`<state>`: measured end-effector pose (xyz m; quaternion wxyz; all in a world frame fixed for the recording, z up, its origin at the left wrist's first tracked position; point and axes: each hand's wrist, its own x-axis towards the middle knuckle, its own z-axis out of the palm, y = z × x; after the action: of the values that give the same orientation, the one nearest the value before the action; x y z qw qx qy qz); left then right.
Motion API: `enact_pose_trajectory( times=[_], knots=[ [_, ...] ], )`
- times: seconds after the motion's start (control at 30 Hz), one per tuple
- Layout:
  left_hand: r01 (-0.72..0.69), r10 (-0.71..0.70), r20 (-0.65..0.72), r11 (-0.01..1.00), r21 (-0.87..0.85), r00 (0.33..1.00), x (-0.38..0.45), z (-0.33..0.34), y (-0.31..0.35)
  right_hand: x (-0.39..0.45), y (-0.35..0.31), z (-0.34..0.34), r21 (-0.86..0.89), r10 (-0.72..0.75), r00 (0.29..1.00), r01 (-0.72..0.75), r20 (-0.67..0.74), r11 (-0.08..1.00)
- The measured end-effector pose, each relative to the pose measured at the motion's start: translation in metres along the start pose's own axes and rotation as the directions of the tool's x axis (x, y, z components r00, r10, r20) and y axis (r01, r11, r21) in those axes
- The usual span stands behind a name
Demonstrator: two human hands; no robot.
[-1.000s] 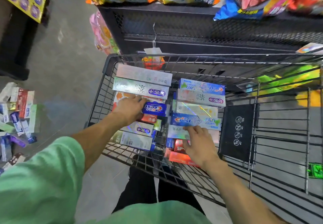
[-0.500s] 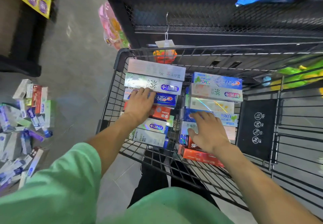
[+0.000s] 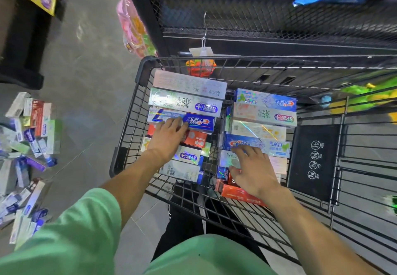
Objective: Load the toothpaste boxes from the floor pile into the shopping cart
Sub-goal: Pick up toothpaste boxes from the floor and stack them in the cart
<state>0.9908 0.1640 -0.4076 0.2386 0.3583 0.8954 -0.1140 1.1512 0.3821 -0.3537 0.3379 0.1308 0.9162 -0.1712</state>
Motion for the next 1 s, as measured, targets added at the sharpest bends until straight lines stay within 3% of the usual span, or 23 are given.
enact_pose_trajectory(
  times=[0.13, 0.53, 0.8, 1.0],
  knots=[
    [0.061, -0.061, 0.000, 0.998, -0.014, 0.998, 0.012, -0.016, -0.007, 0.004, -0.002, 0.006, 0.031, 0.001, 1.000, -0.001, 0.016, 1.000],
    [0.037, -0.036, -0.050, 0.999, 0.011, 0.998, 0.034, -0.020, -0.019, 0.012, -0.014, 0.011, 0.085, -0.021, 1.000, 0.022, -0.011, 0.996],
    [0.067, -0.058, -0.179, 0.997, 0.045, 0.982, 0.031, -0.014, -0.021, 0.010, -0.005, 0.018, 0.064, -0.016, 1.000, 0.016, -0.002, 0.998],
    [0.145, -0.139, -0.127, 0.989, 0.038, 0.982, 0.020, -0.006, -0.023, 0.009, -0.006, 0.022, 0.050, -0.026, 1.000, 0.026, -0.003, 0.998]
  ],
)
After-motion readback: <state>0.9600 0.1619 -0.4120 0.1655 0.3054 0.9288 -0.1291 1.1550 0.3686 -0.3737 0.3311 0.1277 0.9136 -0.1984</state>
